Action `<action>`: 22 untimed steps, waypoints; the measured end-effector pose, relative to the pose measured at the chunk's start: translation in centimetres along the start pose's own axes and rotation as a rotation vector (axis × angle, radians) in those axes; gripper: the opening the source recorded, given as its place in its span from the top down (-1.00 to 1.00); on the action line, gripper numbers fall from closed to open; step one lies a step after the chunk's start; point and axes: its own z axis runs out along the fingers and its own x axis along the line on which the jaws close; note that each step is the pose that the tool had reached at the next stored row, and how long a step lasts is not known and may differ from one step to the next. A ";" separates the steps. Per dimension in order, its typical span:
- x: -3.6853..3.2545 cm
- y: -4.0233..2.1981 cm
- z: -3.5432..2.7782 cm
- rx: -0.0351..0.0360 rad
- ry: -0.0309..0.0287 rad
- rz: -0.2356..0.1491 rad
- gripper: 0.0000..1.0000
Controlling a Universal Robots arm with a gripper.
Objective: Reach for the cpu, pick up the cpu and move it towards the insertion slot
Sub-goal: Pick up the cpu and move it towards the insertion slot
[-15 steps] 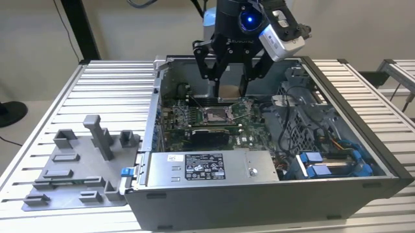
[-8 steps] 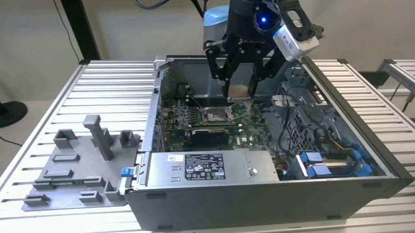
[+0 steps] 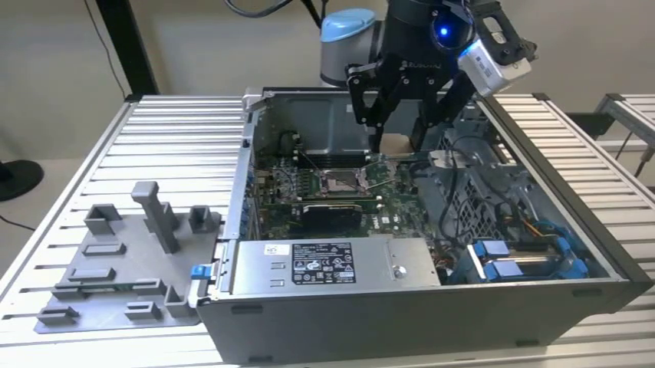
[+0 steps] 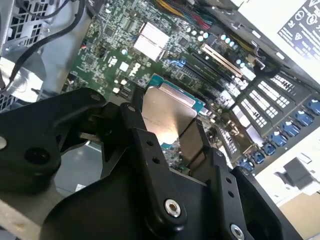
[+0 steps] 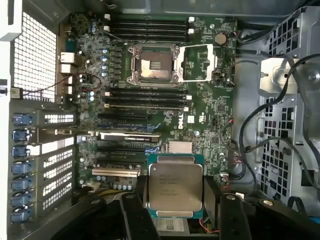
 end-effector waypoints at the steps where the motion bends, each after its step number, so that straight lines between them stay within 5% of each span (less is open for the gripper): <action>1: -0.14 0.00 0.00 0.0000 0.0000 0.000 1.00; 17: -0.51 0.01 -0.01 0.0001 0.0000 0.000 1.00; 22: -0.51 0.51 0.01 0.0002 0.0000 0.000 1.00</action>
